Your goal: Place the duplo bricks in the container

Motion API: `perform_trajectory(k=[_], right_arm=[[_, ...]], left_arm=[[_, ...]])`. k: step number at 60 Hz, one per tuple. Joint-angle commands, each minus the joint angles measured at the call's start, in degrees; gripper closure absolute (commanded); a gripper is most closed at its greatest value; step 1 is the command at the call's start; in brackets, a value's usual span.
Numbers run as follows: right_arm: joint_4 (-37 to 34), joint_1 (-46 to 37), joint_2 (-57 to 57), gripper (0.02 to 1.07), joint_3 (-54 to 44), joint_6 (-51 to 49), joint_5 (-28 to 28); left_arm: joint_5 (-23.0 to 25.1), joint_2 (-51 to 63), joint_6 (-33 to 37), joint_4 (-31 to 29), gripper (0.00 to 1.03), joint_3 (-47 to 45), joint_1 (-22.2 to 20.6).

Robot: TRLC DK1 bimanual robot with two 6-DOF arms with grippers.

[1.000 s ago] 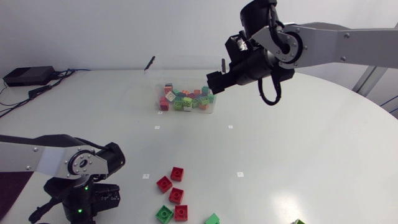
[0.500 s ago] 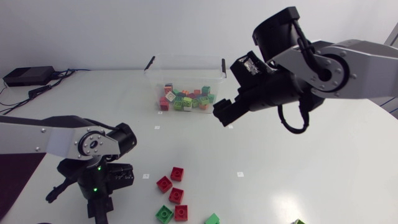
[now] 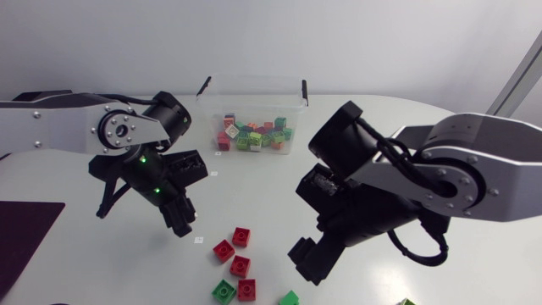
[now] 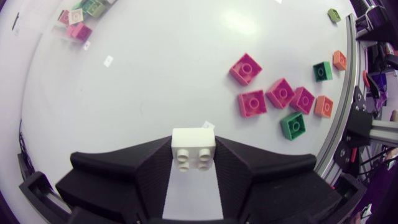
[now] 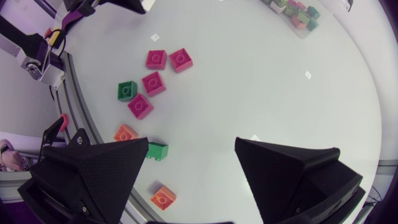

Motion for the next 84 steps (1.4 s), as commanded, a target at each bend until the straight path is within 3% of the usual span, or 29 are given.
perform_trajectory(k=[1,33,42,56,60,68,84], right_arm=[[-1.3,0.5,3.4,0.07,-1.2,1.8,-1.1],[-2.4,10.5,18.4,0.07,2.6,5.0,1.1],[-1.8,11.5,21.0,0.14,3.3,5.0,1.1],[-0.4,12.5,23.9,0.35,3.2,5.0,0.8],[0.9,12.4,24.7,0.48,3.0,5.0,0.8],[1.5,12.4,25.4,0.63,3.0,4.5,0.8],[-0.5,11.3,23.8,0.67,2.6,3.2,1.7]], left_arm=[[0.9,-0.6,-1.8,1.5,0.96,3.2,0.7],[6.2,-5.5,-6.1,13.7,0.98,11.1,8.4],[9.3,-5.4,-7.8,16.7,0.98,13.9,12.0],[13.3,-4.5,-10.9,22.1,0.98,15.6,15.4],[14.0,-4.1,-11.6,24.8,0.98,15.7,15.5],[15.0,-2.1,-12.8,27.4,0.98,16.9,15.4],[15.7,2.3,-14.8,30.9,0.98,20.4,13.7]])
